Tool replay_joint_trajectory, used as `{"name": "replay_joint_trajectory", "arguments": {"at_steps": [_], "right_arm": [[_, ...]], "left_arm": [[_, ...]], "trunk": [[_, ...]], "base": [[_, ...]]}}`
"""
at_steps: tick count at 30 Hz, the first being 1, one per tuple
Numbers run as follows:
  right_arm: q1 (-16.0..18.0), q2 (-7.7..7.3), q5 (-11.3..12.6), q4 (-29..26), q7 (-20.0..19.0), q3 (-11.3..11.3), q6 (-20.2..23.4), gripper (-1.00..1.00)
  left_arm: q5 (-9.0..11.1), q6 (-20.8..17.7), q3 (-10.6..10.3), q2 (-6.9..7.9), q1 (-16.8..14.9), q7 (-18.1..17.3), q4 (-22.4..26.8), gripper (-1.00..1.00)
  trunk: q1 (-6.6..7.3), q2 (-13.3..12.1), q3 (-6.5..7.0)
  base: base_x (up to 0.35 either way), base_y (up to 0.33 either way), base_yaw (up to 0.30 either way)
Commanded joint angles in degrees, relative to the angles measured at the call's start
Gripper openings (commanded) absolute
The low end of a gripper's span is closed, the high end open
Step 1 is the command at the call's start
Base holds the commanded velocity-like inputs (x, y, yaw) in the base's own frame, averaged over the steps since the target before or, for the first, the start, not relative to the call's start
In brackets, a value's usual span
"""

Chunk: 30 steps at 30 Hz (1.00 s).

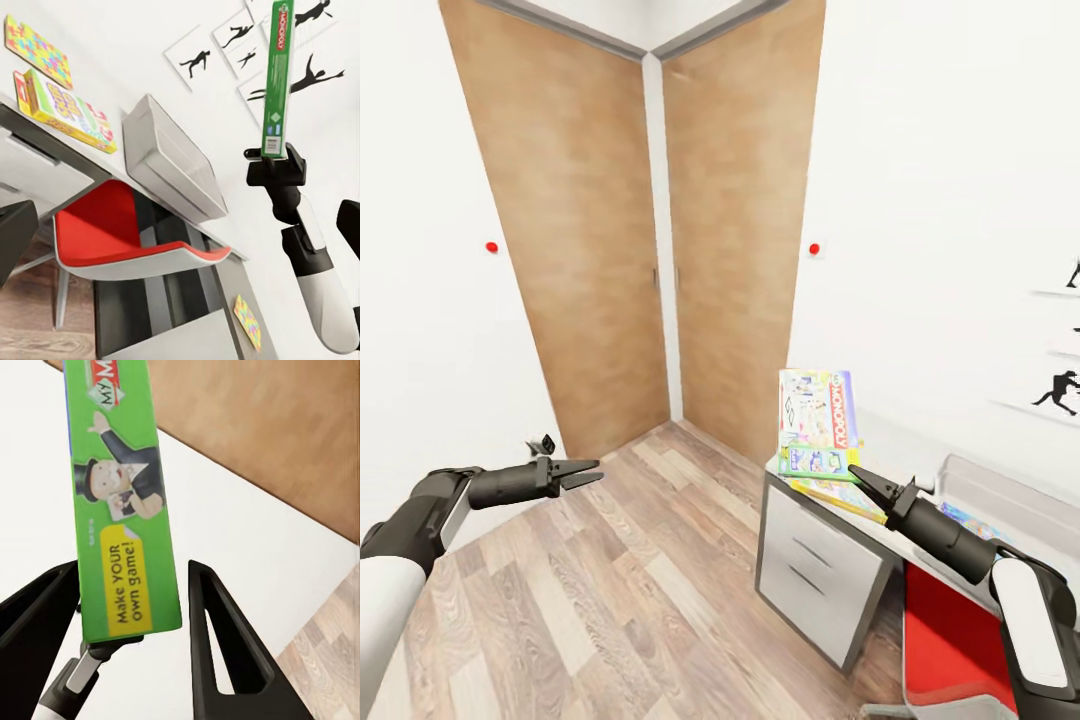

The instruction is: Put all the toys in the child's room - the three board games (two on the bed and one on the table), the two jigsaw puzzles on the table, and the tennis ball on the table - inside the toy box on the table in the child's room.

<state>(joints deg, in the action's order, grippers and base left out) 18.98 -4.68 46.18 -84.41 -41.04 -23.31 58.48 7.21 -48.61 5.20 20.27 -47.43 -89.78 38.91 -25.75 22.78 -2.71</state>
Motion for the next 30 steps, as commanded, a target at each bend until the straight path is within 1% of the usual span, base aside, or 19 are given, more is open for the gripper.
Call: {"name": "replay_joint_trajectory", "arguments": {"at_steps": [1, 30], "right_arm": [[0.09, 0.02, 0.22, 0.03, -0.36, -0.07, 0.37, -1.0], [0.09, 0.03, 0.22, 1.02, -0.01, 0.02, 0.24, -1.0]], "left_arm": [[-0.01, -0.61, -0.01, 0.03, -0.03, -0.22, 0.03, 1.0], [-0.01, -0.61, 0.03, 0.03, -0.03, -0.22, 0.03, 1.0]], "trunk": [[-0.04, 0.14, -0.13], [-0.04, 0.14, -0.13]], "base": [[0.0, 0.0, -0.26], [0.0, 0.0, -0.26]]}}
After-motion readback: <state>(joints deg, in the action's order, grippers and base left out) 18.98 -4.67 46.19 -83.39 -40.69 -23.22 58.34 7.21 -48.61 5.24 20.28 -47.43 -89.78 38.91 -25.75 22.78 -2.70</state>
